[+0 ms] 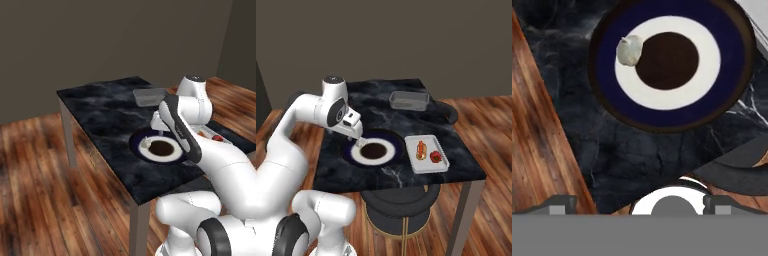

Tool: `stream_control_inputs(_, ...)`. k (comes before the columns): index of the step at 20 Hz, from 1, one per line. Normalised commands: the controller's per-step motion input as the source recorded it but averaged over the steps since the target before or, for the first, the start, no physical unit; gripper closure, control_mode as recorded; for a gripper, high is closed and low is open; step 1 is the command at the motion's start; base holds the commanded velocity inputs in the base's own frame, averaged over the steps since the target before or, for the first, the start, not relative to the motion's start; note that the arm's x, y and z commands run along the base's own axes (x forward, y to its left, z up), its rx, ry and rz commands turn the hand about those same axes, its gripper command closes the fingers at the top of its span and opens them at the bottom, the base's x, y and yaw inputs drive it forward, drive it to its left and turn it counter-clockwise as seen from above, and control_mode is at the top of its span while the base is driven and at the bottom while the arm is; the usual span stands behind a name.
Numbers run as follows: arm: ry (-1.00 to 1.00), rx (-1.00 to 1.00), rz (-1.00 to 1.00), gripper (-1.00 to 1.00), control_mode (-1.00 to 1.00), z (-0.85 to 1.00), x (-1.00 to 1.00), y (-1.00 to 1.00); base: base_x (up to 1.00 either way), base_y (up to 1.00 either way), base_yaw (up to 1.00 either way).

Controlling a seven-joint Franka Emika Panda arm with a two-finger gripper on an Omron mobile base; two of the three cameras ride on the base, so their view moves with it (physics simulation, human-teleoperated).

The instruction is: Place one cooked food and one vegetable from the large plate to each tupperware container.

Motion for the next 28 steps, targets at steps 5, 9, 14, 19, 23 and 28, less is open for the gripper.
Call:
stream_control_inputs(5,0.00,0.05,-0.04,-1.00,-1.00,0.00,-0.02,-0.36,0.00,0.00,0.00)
stream_control_inputs(9,0.00,0.09,0.01,-1.00,-1.00,-0.12,0.81,-0.01,0.00,0.00,0.00)
stream_control_inputs(14,-0.05,0.00,0.02,-1.00,-1.00,-0.60,1.00,0.09,0.00,0.00,0.00)
stream_control_inputs(19,-0.04,-0.02,0.00,-1.00,-1.00,-0.63,0.99,0.13,0.00,0.00,0.00)
stream_control_inputs(23,-0.01,-0.09,-0.04,-1.00,-1.00,-0.45,0.83,0.21,0.00,0.00,0.00)
stream_control_inputs(28,0.06,-0.07,-0.12,-1.00,-1.00,-0.39,0.64,0.24,0.00,0.00,0.00)
